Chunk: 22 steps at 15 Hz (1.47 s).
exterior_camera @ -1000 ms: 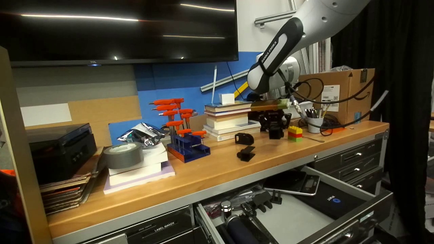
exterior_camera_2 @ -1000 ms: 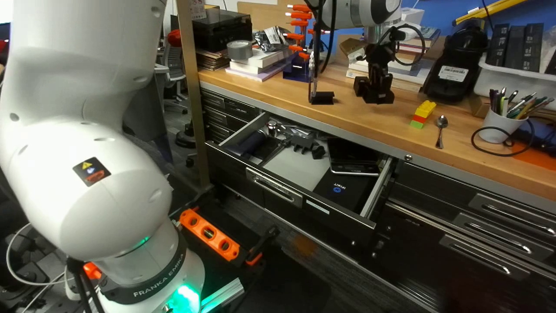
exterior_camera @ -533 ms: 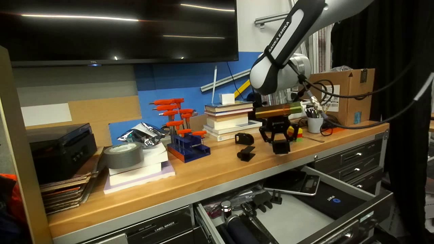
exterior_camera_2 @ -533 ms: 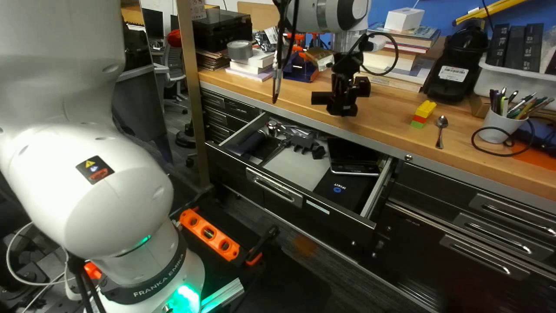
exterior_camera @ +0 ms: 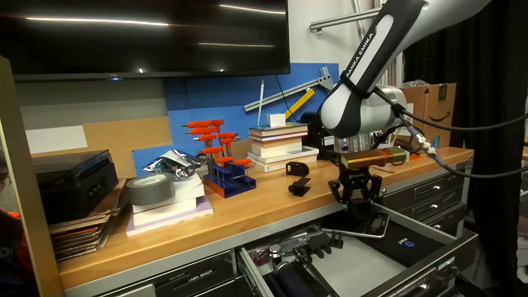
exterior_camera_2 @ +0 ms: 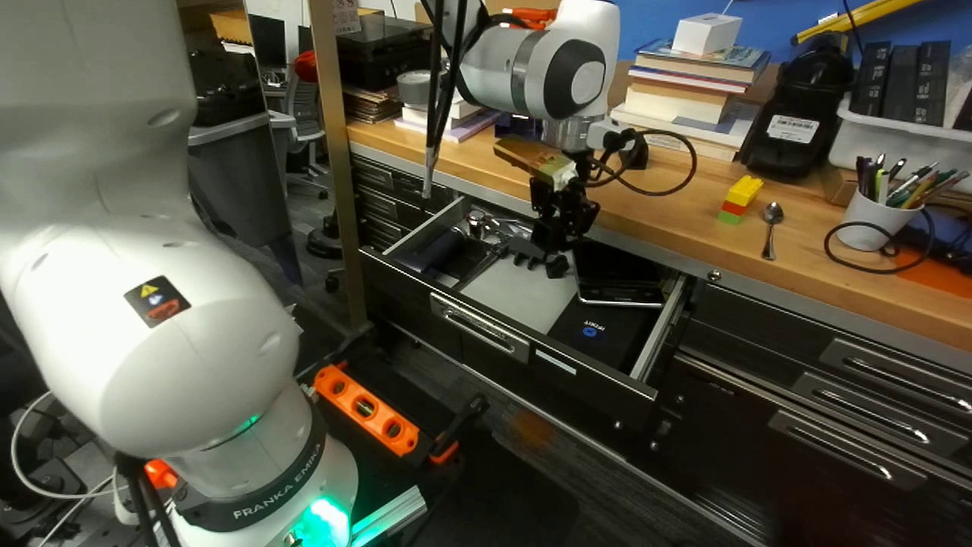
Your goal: Put the black objects inside the open drawer
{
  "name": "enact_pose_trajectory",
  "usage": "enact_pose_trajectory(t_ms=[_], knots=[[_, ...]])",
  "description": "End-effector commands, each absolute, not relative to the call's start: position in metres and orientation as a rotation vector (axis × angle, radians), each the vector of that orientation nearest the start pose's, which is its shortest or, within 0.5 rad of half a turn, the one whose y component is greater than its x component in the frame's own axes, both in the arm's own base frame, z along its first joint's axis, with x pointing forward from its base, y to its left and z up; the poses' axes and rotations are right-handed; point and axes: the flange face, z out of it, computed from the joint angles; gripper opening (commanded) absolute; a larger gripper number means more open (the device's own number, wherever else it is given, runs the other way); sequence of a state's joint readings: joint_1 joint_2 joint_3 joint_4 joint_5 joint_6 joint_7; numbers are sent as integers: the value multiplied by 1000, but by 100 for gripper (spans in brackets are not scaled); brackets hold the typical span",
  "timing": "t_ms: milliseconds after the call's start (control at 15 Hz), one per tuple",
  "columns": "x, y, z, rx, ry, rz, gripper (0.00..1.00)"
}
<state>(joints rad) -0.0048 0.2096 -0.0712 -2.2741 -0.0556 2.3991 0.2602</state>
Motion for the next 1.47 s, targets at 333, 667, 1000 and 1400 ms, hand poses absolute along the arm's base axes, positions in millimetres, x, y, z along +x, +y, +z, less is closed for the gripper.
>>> enact_pose_trajectory(t_ms=[333,667,1000,1400], knots=[[509,-82,191,-3064,6,86,26],[499,-80,171,-3003,-83,118,26],[498,-77,175,-3000,-65,129,96],[526,-54,251,-3086,-183,-51,100]])
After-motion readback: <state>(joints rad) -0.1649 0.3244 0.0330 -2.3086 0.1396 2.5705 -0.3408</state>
